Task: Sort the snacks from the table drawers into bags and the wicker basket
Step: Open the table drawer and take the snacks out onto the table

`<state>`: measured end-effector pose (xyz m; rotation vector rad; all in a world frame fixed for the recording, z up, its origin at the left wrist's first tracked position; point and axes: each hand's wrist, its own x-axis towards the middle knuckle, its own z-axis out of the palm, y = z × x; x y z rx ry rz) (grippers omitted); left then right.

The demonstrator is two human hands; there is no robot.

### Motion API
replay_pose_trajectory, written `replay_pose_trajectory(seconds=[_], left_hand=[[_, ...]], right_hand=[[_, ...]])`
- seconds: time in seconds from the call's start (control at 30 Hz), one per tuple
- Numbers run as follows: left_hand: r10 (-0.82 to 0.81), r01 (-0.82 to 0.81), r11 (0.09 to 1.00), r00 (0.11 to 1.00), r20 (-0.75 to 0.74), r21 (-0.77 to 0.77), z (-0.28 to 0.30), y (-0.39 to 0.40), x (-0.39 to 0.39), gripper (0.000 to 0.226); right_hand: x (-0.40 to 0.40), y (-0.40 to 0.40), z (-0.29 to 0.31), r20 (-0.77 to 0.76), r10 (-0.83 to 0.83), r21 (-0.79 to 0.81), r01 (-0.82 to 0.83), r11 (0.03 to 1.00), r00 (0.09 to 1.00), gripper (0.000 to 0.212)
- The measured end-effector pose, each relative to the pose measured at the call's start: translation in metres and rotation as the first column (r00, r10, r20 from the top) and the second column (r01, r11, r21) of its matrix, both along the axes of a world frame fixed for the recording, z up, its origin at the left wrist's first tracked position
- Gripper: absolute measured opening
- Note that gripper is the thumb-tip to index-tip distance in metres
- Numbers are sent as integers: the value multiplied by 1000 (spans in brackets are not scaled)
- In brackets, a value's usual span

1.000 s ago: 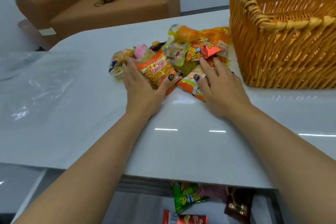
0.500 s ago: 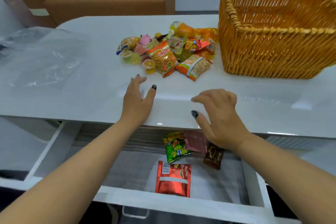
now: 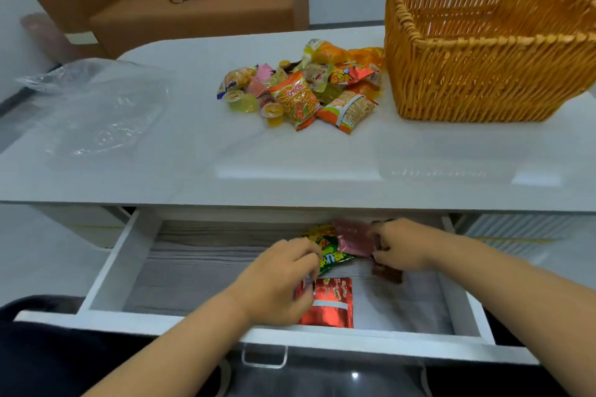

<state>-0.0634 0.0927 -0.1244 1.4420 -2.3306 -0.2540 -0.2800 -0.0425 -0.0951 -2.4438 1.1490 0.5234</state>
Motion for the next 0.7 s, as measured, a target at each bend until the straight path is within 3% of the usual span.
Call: replay_pose_trajectory(seconds=[0.07, 0.13, 0.27, 0.43, 0.53, 0.63, 0.7], left_hand=[[21, -43, 962, 996, 83, 270, -10, 1, -1, 31], [22, -114, 856, 983, 184, 504, -19, -2, 1, 49], [-13, -159, 781, 963, 271, 604, -29, -17, -11, 73], [13, -225, 774, 940, 341, 592, -32, -33, -33, 76], [46, -242, 751, 947, 317, 615, -31, -32, -37, 45], [125, -208, 731, 977, 173, 650, -30, -23, -26, 26], [291, -219, 709, 957, 4, 670, -27, -19, -15, 24]], right_hand=[[-3, -4, -10, 3, -19, 48, 19, 999, 1000, 55], [-8, -5, -20, -30, -9, 79, 11, 997, 1000, 74], [-7, -1, -51, -94, 1, 32, 2, 999, 996, 99], [11, 6, -60, -97, -11, -110, 1, 994, 995, 87], [20, -3, -52, -99, -91, -60, 85, 995, 991, 68], [21, -9, -45, -190, -109, 3, 112, 994, 976, 52], [20, -10, -41, -282, -57, 25, 67, 997, 958, 35]])
